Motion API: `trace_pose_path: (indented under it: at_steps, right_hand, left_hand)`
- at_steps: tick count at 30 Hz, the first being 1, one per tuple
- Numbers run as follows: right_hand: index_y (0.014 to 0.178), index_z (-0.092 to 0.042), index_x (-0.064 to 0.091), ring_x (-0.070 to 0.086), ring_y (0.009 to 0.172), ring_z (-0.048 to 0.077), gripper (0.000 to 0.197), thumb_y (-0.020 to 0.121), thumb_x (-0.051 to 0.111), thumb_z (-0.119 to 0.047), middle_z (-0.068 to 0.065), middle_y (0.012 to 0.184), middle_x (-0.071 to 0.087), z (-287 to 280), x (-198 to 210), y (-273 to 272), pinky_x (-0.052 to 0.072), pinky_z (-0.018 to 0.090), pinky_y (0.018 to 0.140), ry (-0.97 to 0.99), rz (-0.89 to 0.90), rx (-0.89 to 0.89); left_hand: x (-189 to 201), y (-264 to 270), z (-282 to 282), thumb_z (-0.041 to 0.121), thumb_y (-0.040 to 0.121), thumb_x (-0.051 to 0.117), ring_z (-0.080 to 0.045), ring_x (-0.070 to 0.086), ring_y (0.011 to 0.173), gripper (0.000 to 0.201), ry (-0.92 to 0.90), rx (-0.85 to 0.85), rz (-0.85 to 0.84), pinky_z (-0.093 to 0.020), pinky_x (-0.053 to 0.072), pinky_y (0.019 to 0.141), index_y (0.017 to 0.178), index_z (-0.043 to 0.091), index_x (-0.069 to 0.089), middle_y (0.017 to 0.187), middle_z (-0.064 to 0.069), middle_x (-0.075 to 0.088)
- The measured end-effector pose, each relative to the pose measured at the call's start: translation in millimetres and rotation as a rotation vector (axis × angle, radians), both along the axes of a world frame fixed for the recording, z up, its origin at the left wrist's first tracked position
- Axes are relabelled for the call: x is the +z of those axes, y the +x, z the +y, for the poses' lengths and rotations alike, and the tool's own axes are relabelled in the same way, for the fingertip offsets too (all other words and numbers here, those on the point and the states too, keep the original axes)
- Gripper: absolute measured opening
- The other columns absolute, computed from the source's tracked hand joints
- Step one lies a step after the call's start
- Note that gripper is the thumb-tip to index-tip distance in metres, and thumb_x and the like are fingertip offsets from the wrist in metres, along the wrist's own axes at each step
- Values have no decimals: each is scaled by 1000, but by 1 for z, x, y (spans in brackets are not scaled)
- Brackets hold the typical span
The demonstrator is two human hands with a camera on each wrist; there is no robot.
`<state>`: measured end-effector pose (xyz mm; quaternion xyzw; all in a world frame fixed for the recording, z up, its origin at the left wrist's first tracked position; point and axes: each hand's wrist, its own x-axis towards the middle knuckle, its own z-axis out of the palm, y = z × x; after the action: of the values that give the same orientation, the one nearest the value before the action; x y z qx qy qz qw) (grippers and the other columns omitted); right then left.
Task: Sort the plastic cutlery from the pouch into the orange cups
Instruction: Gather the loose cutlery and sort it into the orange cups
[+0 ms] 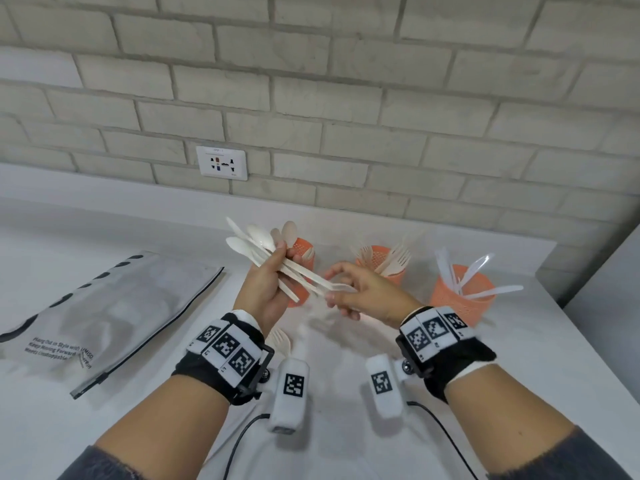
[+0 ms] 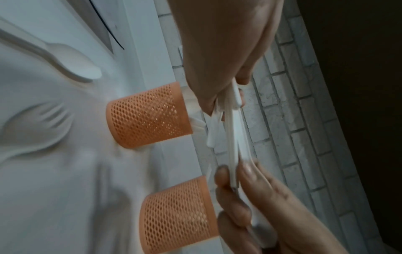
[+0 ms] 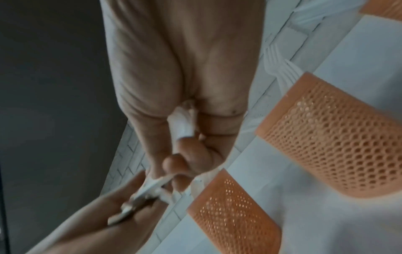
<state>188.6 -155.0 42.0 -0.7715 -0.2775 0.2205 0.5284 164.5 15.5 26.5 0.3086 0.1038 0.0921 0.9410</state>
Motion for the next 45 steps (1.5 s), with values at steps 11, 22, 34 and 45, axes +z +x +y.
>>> trace_pose_path:
  at_steps: [11,22,34,45]
  right_hand:
    - [74,-11,63,45,36,4,21,79,62,9,0,49,53,6,33,22,39,17,40,58,-190,-211]
    - [112,-7,54,63,61,17,36,92,53,-37,12,87,63,86,15,-7,51,29,56,222,148,-309]
    - [91,1,65,66,67,29,11,81,61,-3,18,76,66,94,1,-11,54,34,54,340,312,-407]
    - [95,-11,52,66,70,20,27,82,53,12,5,72,64,90,56,65,53,33,75,977,48,-675]
  left_hand:
    - [-4,-15,48,32,94,52,-8,32,43,36,549,46,98,-18,34,43,63,18,41,46,8,35]
    - [2,-25,15,52,79,48,-9,40,40,48,741,-198,-42,-18,34,38,87,6,57,53,-1,46]
    - [5,-17,36,2,81,68,-11,60,62,21,947,-696,-11,-28,50,67,97,9,57,74,-1,62]
    - [-3,27,72,25,57,89,-21,44,116,105,1298,2,150,-36,45,95,141,19,26,133,-7,38]
